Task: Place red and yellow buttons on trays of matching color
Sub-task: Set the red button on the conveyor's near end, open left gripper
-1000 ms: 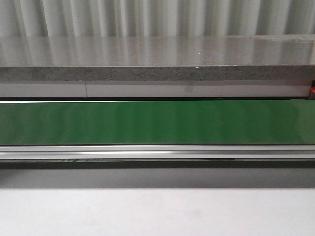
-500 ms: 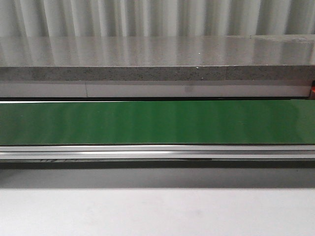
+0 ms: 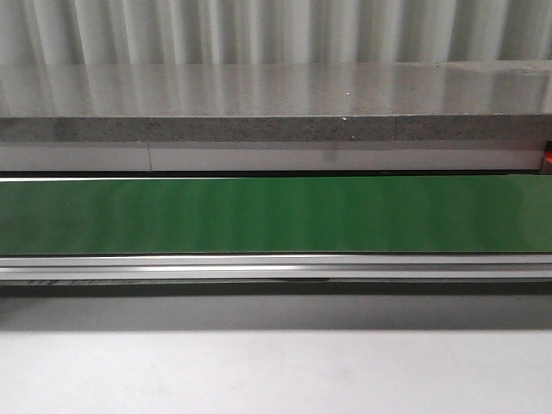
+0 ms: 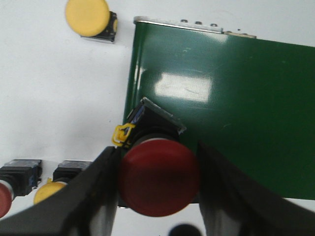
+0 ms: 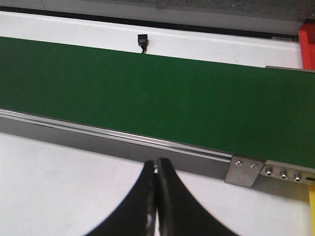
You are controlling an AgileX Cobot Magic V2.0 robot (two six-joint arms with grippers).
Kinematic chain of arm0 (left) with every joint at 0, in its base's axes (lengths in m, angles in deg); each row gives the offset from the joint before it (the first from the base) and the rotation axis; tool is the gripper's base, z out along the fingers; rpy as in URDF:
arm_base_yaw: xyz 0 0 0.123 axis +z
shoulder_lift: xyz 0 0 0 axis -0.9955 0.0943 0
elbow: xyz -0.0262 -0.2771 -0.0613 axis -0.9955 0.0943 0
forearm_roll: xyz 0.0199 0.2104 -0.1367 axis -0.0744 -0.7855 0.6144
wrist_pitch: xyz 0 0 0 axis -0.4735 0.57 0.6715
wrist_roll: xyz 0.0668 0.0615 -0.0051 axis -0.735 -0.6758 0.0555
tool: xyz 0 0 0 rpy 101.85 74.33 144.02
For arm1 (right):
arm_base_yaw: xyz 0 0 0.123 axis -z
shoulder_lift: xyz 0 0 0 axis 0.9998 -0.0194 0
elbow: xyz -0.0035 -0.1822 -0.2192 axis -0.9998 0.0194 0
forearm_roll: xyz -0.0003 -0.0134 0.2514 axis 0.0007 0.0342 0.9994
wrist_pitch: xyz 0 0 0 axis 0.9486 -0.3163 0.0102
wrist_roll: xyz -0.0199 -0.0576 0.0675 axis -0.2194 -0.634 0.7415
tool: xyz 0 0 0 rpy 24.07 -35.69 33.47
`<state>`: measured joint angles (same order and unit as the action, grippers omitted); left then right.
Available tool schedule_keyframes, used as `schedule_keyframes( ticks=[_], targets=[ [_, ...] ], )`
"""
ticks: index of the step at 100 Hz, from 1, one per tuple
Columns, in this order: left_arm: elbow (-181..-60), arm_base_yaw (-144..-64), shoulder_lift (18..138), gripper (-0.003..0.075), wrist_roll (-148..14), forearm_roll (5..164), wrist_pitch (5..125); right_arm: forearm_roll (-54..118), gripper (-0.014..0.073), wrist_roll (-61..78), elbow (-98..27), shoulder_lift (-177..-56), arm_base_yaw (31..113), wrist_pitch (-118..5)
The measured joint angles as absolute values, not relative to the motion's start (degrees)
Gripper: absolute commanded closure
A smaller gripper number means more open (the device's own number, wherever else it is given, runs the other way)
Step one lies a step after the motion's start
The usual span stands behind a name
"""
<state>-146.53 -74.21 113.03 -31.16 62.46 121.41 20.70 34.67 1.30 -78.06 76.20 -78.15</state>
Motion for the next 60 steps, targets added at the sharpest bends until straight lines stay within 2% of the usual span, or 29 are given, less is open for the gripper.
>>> schedule_keyframes(
  ticks=[28, 37, 44, 55, 60],
  targets=[
    [-146.53, -75.73, 118.71, 0.0501, -31.83, 62.00, 121.50, 20.70, 0.0659, 34.67, 1.30, -78.06, 76.20, -78.15],
    [-146.53, -75.73, 119.78, 0.0473, -32.06, 61.88, 121.50, 20.70, 0.0659, 34.67, 1.30, -78.06, 76.20, -78.15],
    [-146.53, -75.73, 120.04, 0.0393, -32.10, 62.32, 121.50, 20.70, 0.0659, 34.67, 1.30, -78.06, 76.20, -78.15],
    [-146.53, -75.87, 120.18, 0.0197, -32.19, 62.84, 121.38, 20.70, 0.0659, 34.67, 1.30, -78.06, 76.20, -78.15],
    [-146.53, -75.87, 120.33, 0.0152, -32.19, 63.26, 121.26, 20.70, 0.0659, 34.67, 1.30, -78.06, 76.20, -78.15]
  ],
)
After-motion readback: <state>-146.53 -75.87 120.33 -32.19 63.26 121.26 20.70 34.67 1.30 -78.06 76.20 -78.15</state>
